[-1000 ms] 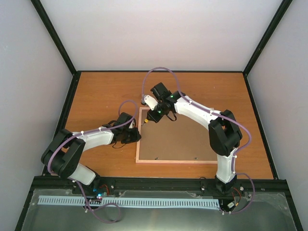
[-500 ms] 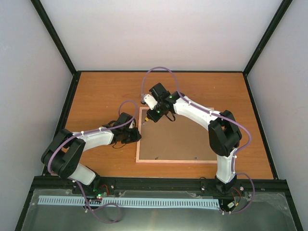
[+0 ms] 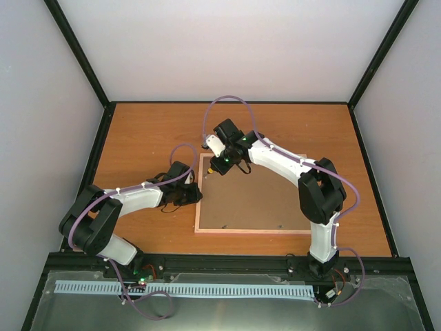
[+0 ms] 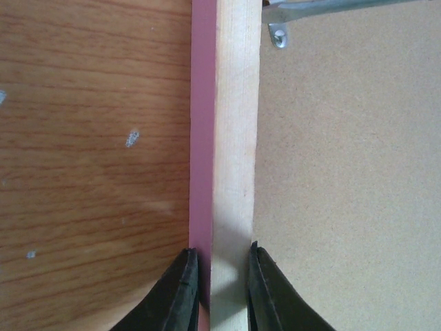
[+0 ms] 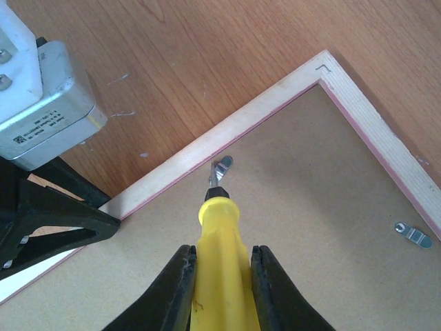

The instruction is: Take the photo out of the frame

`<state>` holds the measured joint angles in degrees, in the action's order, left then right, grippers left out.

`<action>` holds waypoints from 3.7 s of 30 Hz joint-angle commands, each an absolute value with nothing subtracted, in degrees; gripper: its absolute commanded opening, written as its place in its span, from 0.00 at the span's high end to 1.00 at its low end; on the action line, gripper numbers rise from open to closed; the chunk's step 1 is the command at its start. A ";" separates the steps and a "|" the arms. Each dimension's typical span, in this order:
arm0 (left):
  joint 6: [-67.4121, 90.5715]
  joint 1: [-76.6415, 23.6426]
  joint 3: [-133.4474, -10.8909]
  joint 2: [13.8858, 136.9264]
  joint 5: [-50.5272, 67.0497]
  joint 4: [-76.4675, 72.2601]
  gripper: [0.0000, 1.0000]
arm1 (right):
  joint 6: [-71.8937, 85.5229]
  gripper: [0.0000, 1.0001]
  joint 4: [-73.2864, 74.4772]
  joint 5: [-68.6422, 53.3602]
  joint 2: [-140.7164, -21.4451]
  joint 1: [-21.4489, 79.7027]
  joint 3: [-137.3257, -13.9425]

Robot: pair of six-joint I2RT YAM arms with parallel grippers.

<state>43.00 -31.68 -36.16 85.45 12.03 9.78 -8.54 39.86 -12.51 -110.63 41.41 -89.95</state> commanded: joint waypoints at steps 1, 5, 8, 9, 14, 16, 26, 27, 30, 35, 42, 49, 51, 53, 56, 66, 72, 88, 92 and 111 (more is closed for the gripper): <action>45.35 -31.86 -34.89 87.09 10.92 10.20 0.98 | -8.38 0.97 41.05 -6.57 -109.98 41.26 -89.99; 45.52 -31.90 -34.84 86.93 10.73 10.29 0.98 | -8.19 0.97 41.04 -5.50 -109.11 41.31 -89.30; 45.54 -31.93 -34.80 86.96 10.53 10.35 0.99 | -7.74 0.97 41.53 -3.22 -108.24 41.31 -89.31; 45.57 -31.91 -34.80 86.87 10.47 10.45 0.99 | -7.69 0.97 41.61 -3.09 -107.60 41.31 -89.23; 45.52 -31.90 -35.25 86.54 10.04 10.96 0.99 | -7.95 0.97 41.78 -4.36 -103.95 41.24 -88.64; 45.44 -31.89 -35.48 86.31 9.61 11.31 0.98 | -8.66 0.97 41.35 -3.76 -101.40 41.14 -87.63; 42.59 -31.90 -39.50 85.76 7.19 14.82 0.97 | -12.17 0.97 40.53 -3.63 -87.72 34.12 -76.94; 42.20 -31.88 -40.02 85.65 6.99 15.14 0.97 | -12.52 0.97 40.52 -3.64 -86.28 32.92 -75.70; 40.84 -31.90 -41.53 85.52 6.63 15.89 0.93 | -13.32 0.97 40.73 -5.50 -81.40 28.51 -72.29; 36.16 -31.90 -45.99 85.56 6.28 17.54 0.79 | -16.38 0.97 41.35 -8.06 -74.06 23.03 -67.13; 23.70 -31.90 -51.26 81.15 8.89 14.77 0.43 | -18.23 0.97 43.06 -10.23 -66.38 18.57 -62.97; 11.56 -32.66 -57.67 79.46 18.02 11.56 0.40 | -20.95 0.97 46.54 -13.80 -64.29 17.06 -62.76; 6.79 -34.12 -57.98 77.81 21.04 9.94 0.40 | -22.16 0.97 48.51 -15.87 -64.48 16.87 -63.89; 2.47 -35.93 -57.61 75.90 22.24 7.22 0.40 | -23.08 0.97 50.05 -18.68 -64.60 16.74 -64.72; -1.51 -37.43 -57.82 74.58 24.95 5.73 0.40 | -24.95 0.97 51.80 -25.25 -64.45 16.78 -65.35; -9.56 -42.80 -61.36 76.96 34.50 7.41 0.42 | -27.63 0.97 54.55 -41.70 -64.87 16.72 -66.35; -11.06 -45.65 -64.25 80.66 38.62 8.78 0.42 | -28.19 0.96 55.35 -52.40 -64.16 16.79 -65.50; -13.04 -49.48 -68.09 85.77 38.40 12.53 0.69 | -27.26 0.96 54.49 -51.84 -63.37 16.74 -63.62; -12.10 -49.48 -67.58 85.12 38.61 11.59 0.81 | -26.87 0.96 53.90 -51.01 -63.84 16.74 -63.09; 1.04 -45.65 -57.18 80.29 27.98 9.90 0.94 | -24.64 0.47 54.74 -43.69 -65.69 14.54 -70.00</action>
